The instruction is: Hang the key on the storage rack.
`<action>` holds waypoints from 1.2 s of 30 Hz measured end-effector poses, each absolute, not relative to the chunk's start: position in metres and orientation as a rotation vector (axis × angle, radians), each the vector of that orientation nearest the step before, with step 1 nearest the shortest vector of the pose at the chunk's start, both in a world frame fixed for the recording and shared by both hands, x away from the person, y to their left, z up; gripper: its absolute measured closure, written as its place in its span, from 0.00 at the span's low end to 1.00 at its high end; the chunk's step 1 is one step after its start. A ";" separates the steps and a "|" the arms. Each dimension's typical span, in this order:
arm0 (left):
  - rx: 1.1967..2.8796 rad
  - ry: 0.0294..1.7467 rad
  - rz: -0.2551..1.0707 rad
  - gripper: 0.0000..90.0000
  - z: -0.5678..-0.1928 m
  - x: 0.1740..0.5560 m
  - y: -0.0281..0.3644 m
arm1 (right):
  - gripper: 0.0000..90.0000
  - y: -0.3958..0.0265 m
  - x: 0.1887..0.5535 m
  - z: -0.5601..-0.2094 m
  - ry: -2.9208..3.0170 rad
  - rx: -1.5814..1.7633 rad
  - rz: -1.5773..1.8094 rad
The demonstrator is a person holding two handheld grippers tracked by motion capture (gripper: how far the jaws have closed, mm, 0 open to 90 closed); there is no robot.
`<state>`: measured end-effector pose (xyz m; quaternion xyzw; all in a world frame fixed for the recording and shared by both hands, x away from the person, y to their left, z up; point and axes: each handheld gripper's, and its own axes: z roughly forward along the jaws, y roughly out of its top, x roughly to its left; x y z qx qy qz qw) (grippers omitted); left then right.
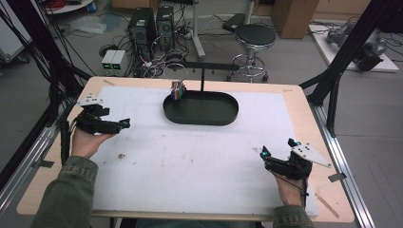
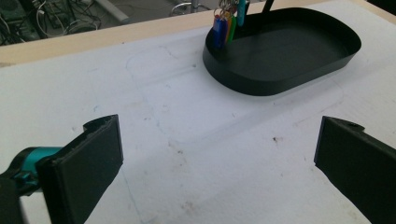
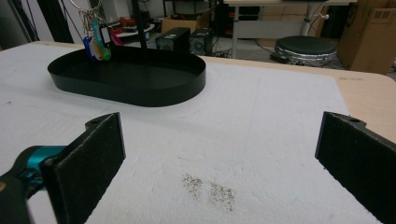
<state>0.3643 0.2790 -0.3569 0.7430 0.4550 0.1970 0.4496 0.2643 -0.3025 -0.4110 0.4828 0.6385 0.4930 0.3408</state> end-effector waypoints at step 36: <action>1.647 1.242 0.658 0.02 -0.403 0.306 0.330 | 0.01 -0.302 0.264 -0.411 1.661 1.261 1.281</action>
